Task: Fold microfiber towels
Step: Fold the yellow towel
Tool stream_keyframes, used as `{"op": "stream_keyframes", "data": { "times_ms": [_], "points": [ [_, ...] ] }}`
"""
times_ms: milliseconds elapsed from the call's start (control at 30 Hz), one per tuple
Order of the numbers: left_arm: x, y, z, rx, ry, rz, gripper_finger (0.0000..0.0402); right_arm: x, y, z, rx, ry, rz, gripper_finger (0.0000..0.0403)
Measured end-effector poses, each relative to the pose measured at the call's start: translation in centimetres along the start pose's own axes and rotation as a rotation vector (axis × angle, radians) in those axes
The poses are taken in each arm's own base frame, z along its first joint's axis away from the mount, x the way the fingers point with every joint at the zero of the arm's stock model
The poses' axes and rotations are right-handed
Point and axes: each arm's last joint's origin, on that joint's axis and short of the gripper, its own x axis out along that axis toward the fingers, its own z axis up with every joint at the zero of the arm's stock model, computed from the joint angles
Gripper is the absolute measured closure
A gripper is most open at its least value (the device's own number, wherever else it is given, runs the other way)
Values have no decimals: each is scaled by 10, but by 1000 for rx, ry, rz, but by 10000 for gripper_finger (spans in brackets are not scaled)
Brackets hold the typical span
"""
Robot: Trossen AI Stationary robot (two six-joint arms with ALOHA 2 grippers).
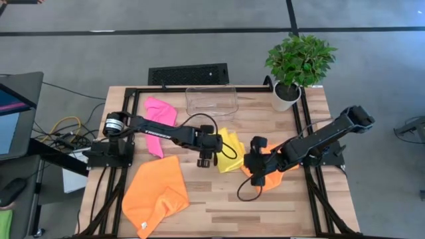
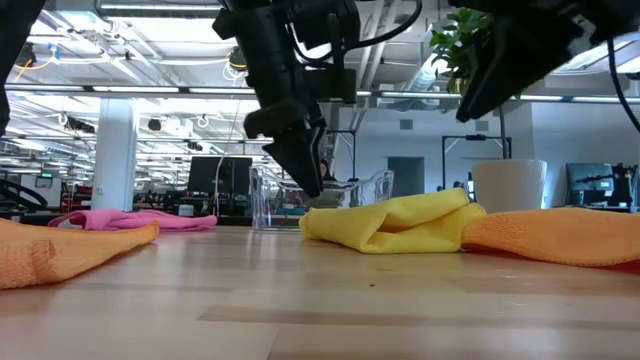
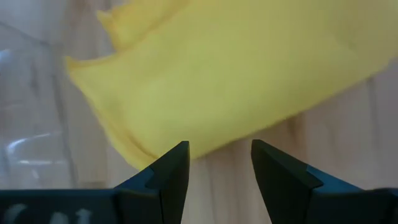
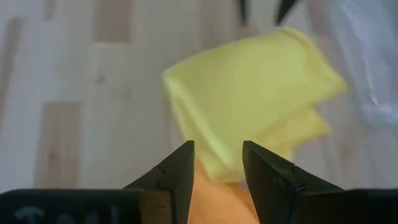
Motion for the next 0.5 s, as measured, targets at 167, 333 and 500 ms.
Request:
{"op": "stream_keyframes", "data": {
  "times_ms": [167, 333, 500],
  "points": [
    [-1, -7, -2, -2, 26, -30, 235, 14, 5, -5, -156, -100, 47, 243],
    [-3, -14, -1, 1, 21, -34, 235, 27, 5, -17, -233, -128, 53, 243],
    [-4, -20, 0, 31, 9, -41, 235, 37, 0, -27, -212, -134, 41, 243]
  ]
}}
